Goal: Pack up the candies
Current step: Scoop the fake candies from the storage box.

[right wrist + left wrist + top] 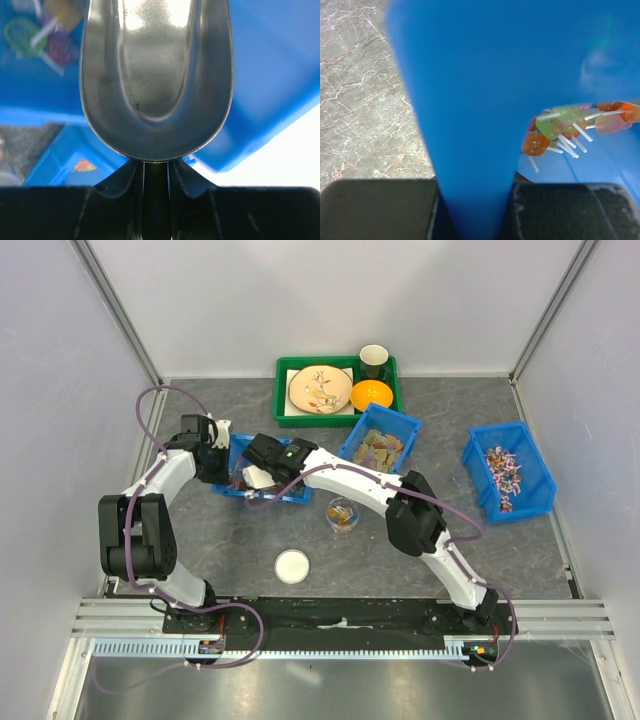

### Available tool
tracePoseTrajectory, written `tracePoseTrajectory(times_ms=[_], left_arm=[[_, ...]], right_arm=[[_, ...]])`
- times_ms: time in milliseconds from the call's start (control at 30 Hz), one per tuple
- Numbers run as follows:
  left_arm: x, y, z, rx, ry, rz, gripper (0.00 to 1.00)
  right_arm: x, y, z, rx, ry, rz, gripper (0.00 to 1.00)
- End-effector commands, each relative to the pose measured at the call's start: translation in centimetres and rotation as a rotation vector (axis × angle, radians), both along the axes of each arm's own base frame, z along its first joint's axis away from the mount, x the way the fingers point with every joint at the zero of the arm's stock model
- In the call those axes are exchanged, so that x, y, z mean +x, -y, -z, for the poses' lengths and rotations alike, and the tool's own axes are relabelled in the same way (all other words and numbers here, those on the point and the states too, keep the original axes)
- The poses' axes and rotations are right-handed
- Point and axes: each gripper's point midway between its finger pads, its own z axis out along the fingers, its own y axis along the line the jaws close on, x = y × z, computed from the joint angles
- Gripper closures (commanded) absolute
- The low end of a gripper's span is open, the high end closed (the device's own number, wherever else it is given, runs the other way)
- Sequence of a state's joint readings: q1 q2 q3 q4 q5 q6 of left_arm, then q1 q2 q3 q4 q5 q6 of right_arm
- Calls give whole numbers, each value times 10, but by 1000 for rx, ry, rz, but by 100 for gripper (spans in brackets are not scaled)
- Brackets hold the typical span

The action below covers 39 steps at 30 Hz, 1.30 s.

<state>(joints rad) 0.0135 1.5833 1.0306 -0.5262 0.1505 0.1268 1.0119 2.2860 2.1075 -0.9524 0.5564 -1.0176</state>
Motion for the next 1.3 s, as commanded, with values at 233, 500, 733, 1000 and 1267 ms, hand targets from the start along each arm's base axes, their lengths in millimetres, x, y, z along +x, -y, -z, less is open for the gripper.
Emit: tracePoseTrajectory(times_ms=[233, 500, 733, 1000, 1267], left_arm=[[14, 6, -20, -23, 98, 12, 98], [15, 5, -19, -23, 102, 9, 98], [15, 6, -19, -25, 107, 12, 99], [15, 5, -18, -20, 108, 14, 99], [15, 3, -17, -9, 109, 6, 98]], right_arm=[[4, -58, 13, 77, 83, -5, 100], [-12, -87, 41, 218, -14, -16, 100], [-38, -106, 56, 422, -198, -1, 100], [-37, -99, 55, 564, -312, 76, 100], [-32, -82, 35, 709, -407, 108, 100]])
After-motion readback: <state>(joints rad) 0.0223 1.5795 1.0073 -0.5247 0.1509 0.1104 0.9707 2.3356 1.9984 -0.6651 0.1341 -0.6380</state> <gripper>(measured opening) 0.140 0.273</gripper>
